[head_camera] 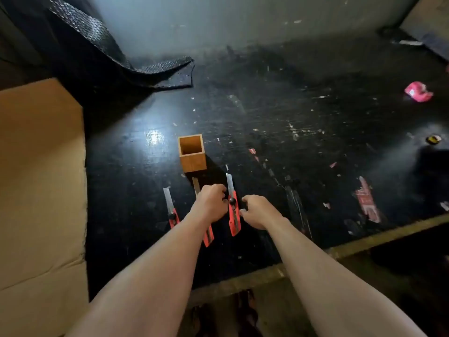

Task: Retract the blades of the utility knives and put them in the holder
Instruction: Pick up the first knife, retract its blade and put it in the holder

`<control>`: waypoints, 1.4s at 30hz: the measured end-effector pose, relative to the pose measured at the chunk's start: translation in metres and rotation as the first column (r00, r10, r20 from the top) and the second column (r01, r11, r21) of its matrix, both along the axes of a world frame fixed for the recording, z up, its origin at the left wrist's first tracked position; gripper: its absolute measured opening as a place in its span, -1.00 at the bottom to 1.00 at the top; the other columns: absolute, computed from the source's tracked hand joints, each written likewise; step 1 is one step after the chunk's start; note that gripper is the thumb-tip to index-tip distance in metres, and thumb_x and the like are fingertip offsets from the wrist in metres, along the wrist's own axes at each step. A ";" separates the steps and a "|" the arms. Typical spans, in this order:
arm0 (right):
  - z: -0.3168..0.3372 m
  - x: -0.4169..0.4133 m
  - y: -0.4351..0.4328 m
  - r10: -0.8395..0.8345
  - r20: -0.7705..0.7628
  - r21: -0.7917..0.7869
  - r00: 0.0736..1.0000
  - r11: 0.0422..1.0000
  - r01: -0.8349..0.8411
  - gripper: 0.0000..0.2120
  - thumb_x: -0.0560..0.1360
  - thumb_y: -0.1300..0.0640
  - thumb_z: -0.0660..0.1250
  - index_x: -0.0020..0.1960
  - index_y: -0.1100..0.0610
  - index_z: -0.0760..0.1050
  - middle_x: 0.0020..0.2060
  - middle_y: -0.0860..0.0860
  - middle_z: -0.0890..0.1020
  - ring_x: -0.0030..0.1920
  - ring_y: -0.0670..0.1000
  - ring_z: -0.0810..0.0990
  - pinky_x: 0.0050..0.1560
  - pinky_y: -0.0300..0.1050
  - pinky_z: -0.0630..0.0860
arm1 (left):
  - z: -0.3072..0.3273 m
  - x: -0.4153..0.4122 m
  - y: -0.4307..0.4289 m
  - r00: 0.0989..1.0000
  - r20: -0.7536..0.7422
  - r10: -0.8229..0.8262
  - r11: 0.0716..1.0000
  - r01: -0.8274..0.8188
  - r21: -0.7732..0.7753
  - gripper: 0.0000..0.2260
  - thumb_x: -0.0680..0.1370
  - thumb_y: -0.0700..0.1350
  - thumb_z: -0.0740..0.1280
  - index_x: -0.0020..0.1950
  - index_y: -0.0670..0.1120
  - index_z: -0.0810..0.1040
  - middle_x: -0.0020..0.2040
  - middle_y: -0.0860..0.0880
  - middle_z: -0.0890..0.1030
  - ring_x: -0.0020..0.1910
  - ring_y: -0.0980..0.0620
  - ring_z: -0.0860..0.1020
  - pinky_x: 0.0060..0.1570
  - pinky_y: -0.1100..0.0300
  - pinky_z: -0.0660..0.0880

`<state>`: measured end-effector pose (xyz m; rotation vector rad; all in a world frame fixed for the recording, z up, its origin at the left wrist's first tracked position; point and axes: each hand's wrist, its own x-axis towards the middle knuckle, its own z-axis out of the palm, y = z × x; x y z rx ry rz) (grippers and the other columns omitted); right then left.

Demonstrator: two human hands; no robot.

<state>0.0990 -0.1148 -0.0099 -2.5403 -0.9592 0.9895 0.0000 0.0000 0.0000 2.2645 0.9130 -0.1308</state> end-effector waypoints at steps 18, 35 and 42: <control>-0.052 0.000 -0.012 -0.310 -0.313 0.222 0.898 0.895 0.386 -0.79 0.55 0.16 0.39 0.17 0.01 0.54 -0.14 -0.09 0.67 -0.17 -0.14 0.67 -0.15 -0.16 0.65 | -0.054 0.019 -0.036 0.865 0.016 0.502 0.829 -0.476 -0.294 -0.68 0.56 -0.27 0.44 0.32 -0.15 0.61 0.19 -0.09 0.70 0.19 -0.01 0.66 0.18 0.12 0.59; 0.083 0.044 0.032 0.071 -0.436 0.610 0.897 0.756 0.238 -0.79 0.51 0.31 0.43 0.14 0.18 0.56 -0.03 0.07 0.73 -0.02 -0.01 0.73 -0.02 -0.06 0.68 | 0.072 0.007 0.029 0.723 0.343 0.600 0.678 -0.232 -0.697 -0.67 0.60 -0.35 0.37 0.34 -0.14 0.57 0.14 -0.14 0.72 0.06 -0.11 0.74 0.07 -0.09 0.68; 0.145 0.022 0.082 0.133 -0.285 0.773 0.949 0.618 0.146 -0.64 0.56 0.33 0.35 0.32 0.09 0.45 -0.04 0.09 0.70 -0.06 0.00 0.73 -0.02 -0.02 0.69 | 0.143 -0.015 0.072 0.634 0.496 0.593 0.731 -0.167 -0.661 -0.64 0.57 -0.45 0.33 0.32 -0.18 0.60 0.06 -0.18 0.74 -0.20 0.00 0.75 -0.25 0.13 0.69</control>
